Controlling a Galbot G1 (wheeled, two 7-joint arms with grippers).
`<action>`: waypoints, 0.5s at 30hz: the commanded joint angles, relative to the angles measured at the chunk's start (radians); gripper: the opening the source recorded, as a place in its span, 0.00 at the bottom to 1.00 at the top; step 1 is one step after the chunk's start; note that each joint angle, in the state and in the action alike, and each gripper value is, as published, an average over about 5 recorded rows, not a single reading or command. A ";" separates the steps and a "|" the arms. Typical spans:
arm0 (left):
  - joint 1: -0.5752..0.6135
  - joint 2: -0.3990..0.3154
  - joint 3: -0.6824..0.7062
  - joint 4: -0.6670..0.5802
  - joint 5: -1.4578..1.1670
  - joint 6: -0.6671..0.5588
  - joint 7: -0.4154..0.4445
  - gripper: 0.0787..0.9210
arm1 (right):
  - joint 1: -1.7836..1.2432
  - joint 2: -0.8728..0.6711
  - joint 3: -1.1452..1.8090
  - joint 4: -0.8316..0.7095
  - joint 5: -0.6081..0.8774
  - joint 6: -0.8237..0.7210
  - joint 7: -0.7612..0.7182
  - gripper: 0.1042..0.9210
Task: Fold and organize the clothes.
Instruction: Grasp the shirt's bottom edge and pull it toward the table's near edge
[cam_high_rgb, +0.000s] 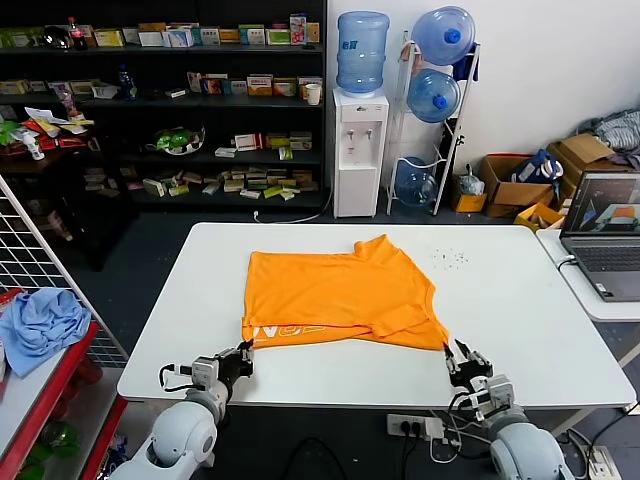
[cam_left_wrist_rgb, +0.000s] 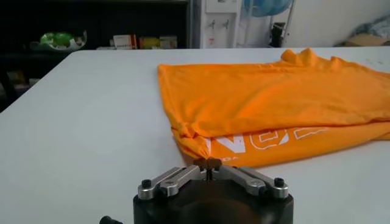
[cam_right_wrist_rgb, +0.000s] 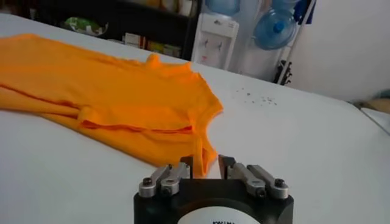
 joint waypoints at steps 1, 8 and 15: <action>0.007 0.008 0.000 -0.013 0.000 0.000 0.000 0.02 | 0.044 0.029 -0.005 -0.080 0.019 0.041 -0.007 0.50; 0.007 0.007 0.001 -0.013 0.000 -0.002 0.000 0.02 | 0.054 0.047 -0.011 -0.121 0.005 0.035 -0.010 0.33; 0.016 0.014 -0.002 -0.027 -0.001 -0.003 -0.002 0.02 | 0.040 0.046 -0.010 -0.108 -0.022 0.026 -0.016 0.07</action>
